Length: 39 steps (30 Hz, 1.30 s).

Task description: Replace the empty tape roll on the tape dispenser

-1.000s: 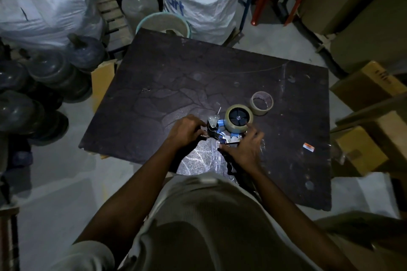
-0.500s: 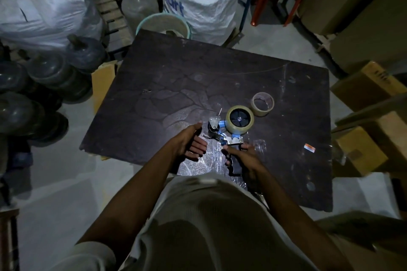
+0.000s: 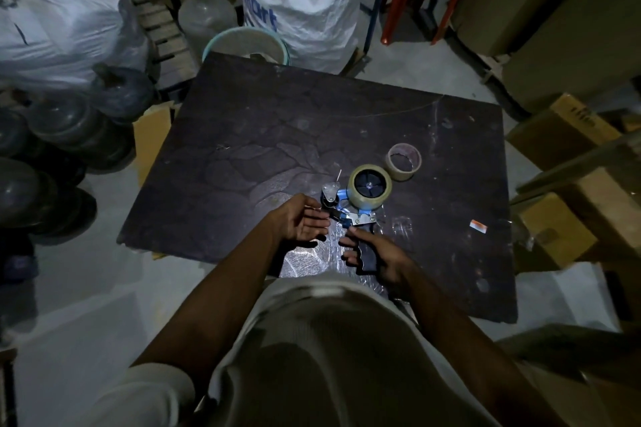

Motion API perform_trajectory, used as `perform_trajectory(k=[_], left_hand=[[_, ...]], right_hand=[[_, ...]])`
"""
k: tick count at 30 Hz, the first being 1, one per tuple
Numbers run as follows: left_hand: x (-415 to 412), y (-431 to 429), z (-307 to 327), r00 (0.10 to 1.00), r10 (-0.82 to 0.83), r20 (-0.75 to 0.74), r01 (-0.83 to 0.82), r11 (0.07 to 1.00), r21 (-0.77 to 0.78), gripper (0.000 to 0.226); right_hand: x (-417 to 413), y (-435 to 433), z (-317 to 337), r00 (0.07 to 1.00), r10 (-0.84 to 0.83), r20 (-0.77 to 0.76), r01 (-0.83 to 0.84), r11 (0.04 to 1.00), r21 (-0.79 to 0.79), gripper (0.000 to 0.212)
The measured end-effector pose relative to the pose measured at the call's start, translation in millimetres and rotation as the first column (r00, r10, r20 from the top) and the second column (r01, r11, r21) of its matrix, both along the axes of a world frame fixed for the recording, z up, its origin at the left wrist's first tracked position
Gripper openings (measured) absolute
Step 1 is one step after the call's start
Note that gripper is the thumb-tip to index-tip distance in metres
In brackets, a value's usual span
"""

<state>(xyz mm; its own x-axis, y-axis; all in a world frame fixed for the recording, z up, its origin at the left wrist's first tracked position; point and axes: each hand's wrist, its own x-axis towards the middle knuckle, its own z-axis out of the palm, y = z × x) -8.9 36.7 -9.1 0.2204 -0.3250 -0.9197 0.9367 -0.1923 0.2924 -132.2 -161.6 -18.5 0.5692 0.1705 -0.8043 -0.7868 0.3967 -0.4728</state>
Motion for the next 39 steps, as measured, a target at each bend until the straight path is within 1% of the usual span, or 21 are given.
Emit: perform_trajectory(k=[2, 3, 4, 5, 7, 9, 12, 13, 14, 17, 21, 22, 24, 26, 28, 30, 34, 36, 39], left_hand=[[0.6, -2.6, 1.1, 1.0, -0.018, 0.009, 0.018, 1.0, 0.016, 0.027], [0.4, -3.5, 1.5, 1.0, -0.024, 0.013, 0.024, 0.999, 0.026, 0.025], [0.0, -4.0, 1.5, 0.999, -0.028, 0.017, 0.027, 0.999, 0.034, 0.023], [-0.5, -4.2, 1.6, 1.0, -0.026, 0.018, 0.026, 0.999, 0.038, 0.023], [-0.7, -4.0, 0.6, 1.0, -0.003, 0.017, 0.003, 0.999, 0.038, 0.022], [-0.7, -3.8, 0.4, 0.999, 0.037, 0.02, -0.038, 0.999, 0.038, 0.022], [-0.7, -4.3, 1.1, 0.997, 0.078, 0.023, -0.079, 0.996, 0.039, 0.022], [-0.3, -4.2, 1.6, 0.996, 0.087, 0.025, -0.088, 0.996, 0.033, 0.023], [0.7, -4.2, 2.6, 0.995, 0.096, 0.029, -0.096, 0.995, 0.022, 0.024], [5.8, -5.2, 15.1, 0.991, 0.104, 0.083, -0.102, 0.994, -0.032, 0.024], [19.2, -6.6, 54.8, 0.947, 0.125, 0.297, -0.086, 0.986, -0.14, 0.026], [23.7, -5.7, 65.9, 0.927, 0.135, 0.349, -0.076, 0.981, -0.177, 0.026], [32.1, -3.0, 86.9, 0.888, 0.137, 0.439, -0.038, 0.973, -0.227, 0.02], [39.8, -0.2, 101.5, 0.862, 0.144, 0.486, -0.022, 0.968, -0.248, 0.014], [45.5, 1.8, 107.9, 0.857, 0.145, 0.494, -0.023, 0.97, -0.244, 0.019], [46.1, 2.6, 109.2, 0.874, 0.118, 0.471, -0.012, 0.975, -0.221, 0.026], [38.6, 2.9, 93.8, 0.916, 0.061, 0.397, 0.017, 0.981, -0.191, 0.028], [35.1, 3.1, 86.9, 0.931, 0.044, 0.361, 0.031, 0.98, -0.199, 0.029], [32.0, 1.1, 84.2, 0.94, 0.026, 0.34, 0.046, 0.978, -0.202, 0.028]], right_hand=[[-0.3, -1.9, -1.8, 1.0, -0.005, 0.011, 0.003, 0.993, 0.115, 0.027], [0.1, -2.0, -0.2, 1.0, 0.006, 0.018, -0.009, 0.985, 0.17, 0.034], [0.7, -2.6, -0.3, 1.0, 0.011, 0.02, -0.015, 0.981, 0.191, 0.044], [1.6, -2.9, 1.5, 1.0, 0.015, 0.019, -0.019, 0.981, 0.195, 0.055], [5.8, -1.3, 5.8, 1.0, 0.025, 0.016, -0.027, 0.988, 0.154, 0.074], [8.8, 2.8, 9.2, 1.0, -0.002, -0.003, 0.002, 0.993, 0.116, 0.084], [7.9, 3.0, 0.4, 0.994, -0.097, -0.042, 0.103, 0.982, 0.156, 0.103], [7.1, 2.6, 1.3, 0.993, -0.109, -0.05, 0.115, 0.98, 0.162, 0.105], [6.8, 1.5, 1.8, 0.993, -0.111, -0.047, 0.118, 0.98, 0.161, 0.103], [11.2, 0.7, 14.3, 0.994, -0.109, 0.009, 0.108, 0.99, 0.093, 0.085], [18.9, -1.0, 53.3, 0.981, -0.114, 0.158, 0.107, 0.993, 0.056, 0.074], [19.2, -0.9, 64.9, 0.974, -0.11, 0.2, 0.096, 0.992, 0.08, 0.072], [19.5, 2.6, 86.6, 0.957, -0.12, 0.264, 0.068, 0.978, 0.199, 0.069], [20.6, 9.6, 104.7, 0.945, -0.145, 0.293, 0.059, 0.957, 0.284, 0.072], [24.8, 15.2, 116.0, 0.939, -0.172, 0.296, 0.089, 0.958, 0.274, 0.081], [27.2, 16.8, 123.5, 0.939, -0.178, 0.296, 0.118, 0.971, 0.21, 0.085], [21.6, 19.7, 123.3, 0.941, -0.142, 0.308, 0.124, 0.989, 0.077, 0.074], [17.5, 21.8, 120.3, 0.944, -0.136, 0.301, 0.124, 0.991, 0.058, 0.075], [13.9, 18.3, 119.2, 0.951, -0.146, 0.273, 0.131, 0.989, 0.075, 0.079]])
